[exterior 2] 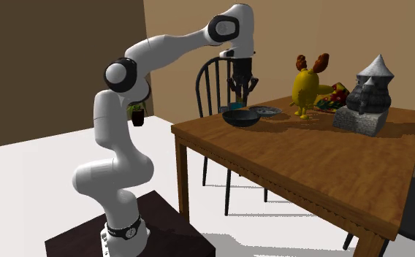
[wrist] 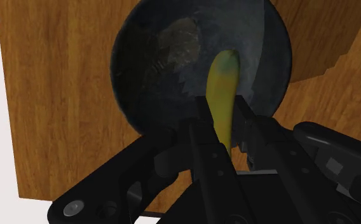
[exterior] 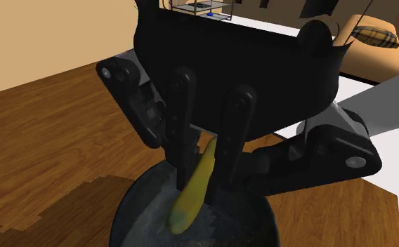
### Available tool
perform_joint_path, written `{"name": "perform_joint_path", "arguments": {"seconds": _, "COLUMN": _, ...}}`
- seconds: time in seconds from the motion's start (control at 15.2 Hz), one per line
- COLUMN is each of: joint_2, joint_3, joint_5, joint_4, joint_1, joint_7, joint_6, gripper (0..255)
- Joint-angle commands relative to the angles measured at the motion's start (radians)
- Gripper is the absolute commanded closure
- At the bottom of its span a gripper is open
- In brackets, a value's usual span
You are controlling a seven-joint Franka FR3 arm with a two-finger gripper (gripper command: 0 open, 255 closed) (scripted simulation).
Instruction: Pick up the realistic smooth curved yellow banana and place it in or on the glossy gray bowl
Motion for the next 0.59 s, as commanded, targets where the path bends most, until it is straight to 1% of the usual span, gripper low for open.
{"name": "perform_joint_path", "arguments": {"seconds": 0.0, "joint_2": -0.017, "joint_3": -0.017, "joint_5": 0.009, "joint_4": -0.043, "joint_1": 0.026, "joint_7": -0.006, "joint_6": 0.026, "gripper": 255}}
{"name": "perform_joint_path", "arguments": {"seconds": 0.53, "joint_2": -0.078, "joint_3": -0.07, "joint_5": 0.042, "joint_4": -0.211, "joint_1": 0.106, "joint_7": -0.045, "joint_6": 0.125, "gripper": 255}}
